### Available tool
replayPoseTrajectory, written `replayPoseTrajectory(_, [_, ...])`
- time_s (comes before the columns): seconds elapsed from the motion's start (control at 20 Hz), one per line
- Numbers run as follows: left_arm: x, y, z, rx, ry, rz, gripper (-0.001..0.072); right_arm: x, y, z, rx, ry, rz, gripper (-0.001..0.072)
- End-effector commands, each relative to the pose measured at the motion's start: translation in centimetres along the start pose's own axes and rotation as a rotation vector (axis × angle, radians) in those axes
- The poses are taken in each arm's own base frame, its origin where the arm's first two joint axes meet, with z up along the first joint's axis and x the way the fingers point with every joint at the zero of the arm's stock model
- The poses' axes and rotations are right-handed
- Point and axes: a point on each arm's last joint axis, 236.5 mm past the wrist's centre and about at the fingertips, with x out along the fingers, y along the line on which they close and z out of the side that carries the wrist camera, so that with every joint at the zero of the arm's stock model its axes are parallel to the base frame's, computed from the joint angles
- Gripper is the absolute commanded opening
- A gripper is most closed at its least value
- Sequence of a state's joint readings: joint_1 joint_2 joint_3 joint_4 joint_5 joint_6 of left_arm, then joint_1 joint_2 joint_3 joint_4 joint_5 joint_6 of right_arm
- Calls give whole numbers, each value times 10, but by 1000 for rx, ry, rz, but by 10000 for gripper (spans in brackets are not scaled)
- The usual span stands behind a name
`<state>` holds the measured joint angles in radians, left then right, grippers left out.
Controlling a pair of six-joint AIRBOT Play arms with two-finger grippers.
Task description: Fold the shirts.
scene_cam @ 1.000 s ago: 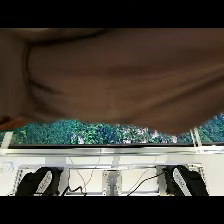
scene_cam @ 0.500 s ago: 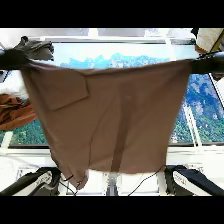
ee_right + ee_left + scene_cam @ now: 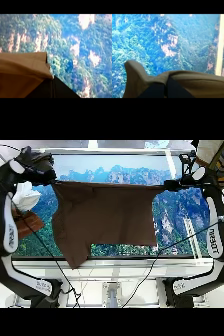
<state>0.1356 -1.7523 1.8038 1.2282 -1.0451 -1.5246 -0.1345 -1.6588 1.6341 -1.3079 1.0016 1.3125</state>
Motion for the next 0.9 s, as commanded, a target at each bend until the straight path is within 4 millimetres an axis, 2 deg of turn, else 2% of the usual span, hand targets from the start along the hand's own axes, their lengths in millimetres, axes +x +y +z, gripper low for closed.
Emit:
replayPoseTrajectory(0.0, [27, 15, -29, -13, 147, 27, 11, 17, 1, -4, 31, 27, 33, 17])
replayPoseTrajectory(0.2, [4, 26, -103, 31, 480, 66, 12, 5, 23, -72, 39, 321, 115, 18])
replayPoseTrajectory(0.35, [-4, 30, -134, 22, 609, 75, 12, -3, 32, -114, 63, 490, 152, 19])
replayPoseTrajectory(0.5, [-1, 25, -161, -16, 691, 41, 14, 6, 38, -141, 104, 558, 169, 24])
replayPoseTrajectory(0.55, [-3, 21, -170, -22, 727, 14, 57, 9, 41, -149, 120, 573, 180, 41])
replayPoseTrajectory(0.6, [-5, 20, -176, -1, 754, 1, 356, 10, 46, -153, 134, 581, 202, 147])
replayPoseTrajectory(0.65, [-7, 22, -175, 7, 754, 3, 698, 9, 55, -153, 136, 582, 239, 339])
replayPoseTrajectory(0.7, [-7, 22, -167, 2, 720, -2, 690, 5, 61, -147, 129, 561, 268, 369])
replayPoseTrajectory(0.75, [-11, 16, -154, -5, 670, -27, 690, 1, 58, -140, 115, 529, 256, 370])
replayPoseTrajectory(0.8, [-21, 7, -136, 0, 597, -79, 690, -8, 48, -134, 87, 499, 212, 370])
replayPoseTrajectory(0.85, [-36, 0, -119, 13, 526, -122, 689, -22, 30, -129, 53, 474, 140, 370])
